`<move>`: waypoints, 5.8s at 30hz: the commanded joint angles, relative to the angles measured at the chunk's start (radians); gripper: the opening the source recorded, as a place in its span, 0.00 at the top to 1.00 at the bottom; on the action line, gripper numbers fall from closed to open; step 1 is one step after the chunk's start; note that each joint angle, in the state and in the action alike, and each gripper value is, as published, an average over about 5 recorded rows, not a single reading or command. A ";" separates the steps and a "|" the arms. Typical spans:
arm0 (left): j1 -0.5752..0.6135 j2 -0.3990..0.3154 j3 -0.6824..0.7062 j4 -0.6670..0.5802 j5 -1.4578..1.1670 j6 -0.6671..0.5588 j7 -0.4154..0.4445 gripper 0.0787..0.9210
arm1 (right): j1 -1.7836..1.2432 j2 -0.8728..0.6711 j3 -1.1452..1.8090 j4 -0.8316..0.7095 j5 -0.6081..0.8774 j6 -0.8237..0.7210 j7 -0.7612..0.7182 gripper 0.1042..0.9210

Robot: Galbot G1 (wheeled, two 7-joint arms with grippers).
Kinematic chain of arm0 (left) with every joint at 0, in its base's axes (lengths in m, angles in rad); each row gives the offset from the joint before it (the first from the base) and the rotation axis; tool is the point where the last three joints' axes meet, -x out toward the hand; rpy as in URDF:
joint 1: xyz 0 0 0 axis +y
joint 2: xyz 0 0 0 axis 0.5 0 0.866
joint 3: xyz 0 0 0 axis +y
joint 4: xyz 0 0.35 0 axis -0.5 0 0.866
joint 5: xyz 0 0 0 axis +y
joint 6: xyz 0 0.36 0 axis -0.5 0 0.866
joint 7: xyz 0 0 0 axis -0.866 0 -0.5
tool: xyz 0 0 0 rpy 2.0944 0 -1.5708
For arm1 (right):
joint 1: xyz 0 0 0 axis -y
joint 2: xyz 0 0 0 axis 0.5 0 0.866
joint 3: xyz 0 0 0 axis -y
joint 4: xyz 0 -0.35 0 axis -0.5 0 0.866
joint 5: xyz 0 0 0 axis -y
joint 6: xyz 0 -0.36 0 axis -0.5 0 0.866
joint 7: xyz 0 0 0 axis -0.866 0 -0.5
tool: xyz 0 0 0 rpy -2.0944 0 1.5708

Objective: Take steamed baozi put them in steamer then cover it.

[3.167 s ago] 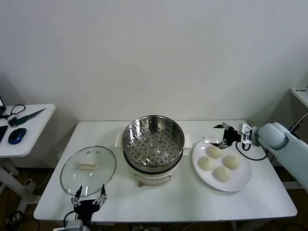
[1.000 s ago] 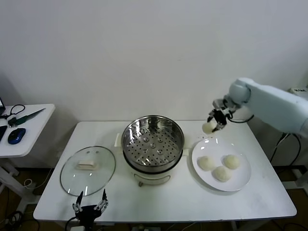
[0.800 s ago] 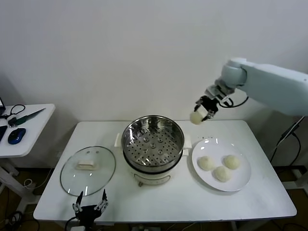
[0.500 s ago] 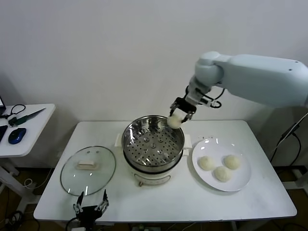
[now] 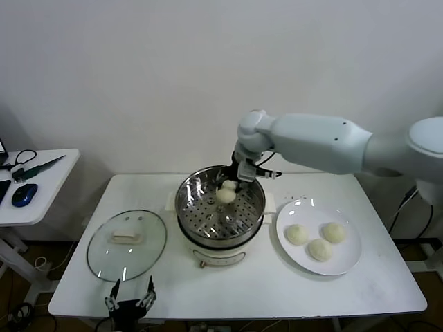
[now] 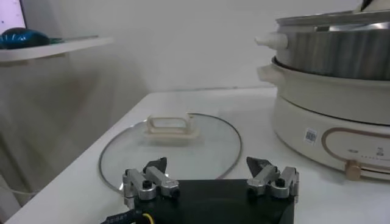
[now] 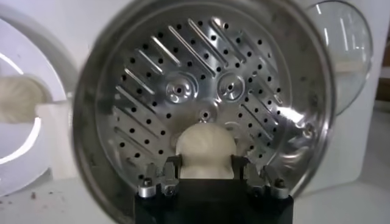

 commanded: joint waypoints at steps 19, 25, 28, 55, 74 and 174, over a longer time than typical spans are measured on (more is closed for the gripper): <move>0.002 -0.007 0.013 0.004 0.004 -0.011 -0.009 0.12 | 0.133 0.009 -0.062 -0.077 0.279 0.072 -0.041 0.13; 0.007 -0.012 0.020 -0.002 0.016 -0.011 -0.009 0.12 | 0.383 -0.155 -0.307 0.033 0.816 -0.161 -0.218 0.12; 0.010 -0.011 0.020 -0.006 0.016 -0.012 -0.008 0.12 | 0.464 -0.291 -0.397 0.122 0.928 -0.415 -0.272 0.12; 0.020 -0.015 0.014 0.003 0.021 -0.026 -0.014 0.12 | -0.158 -0.573 -0.092 0.234 0.735 -0.946 -0.032 0.12; 0.024 -0.018 0.008 0.015 0.024 -0.034 -0.023 0.12 | -0.313 -0.423 0.020 0.061 0.648 -0.944 0.002 0.15; 0.067 -0.036 0.033 -0.070 0.064 -0.016 -0.029 0.12 | 0.398 -0.690 -0.444 0.522 0.759 -0.844 -0.159 0.12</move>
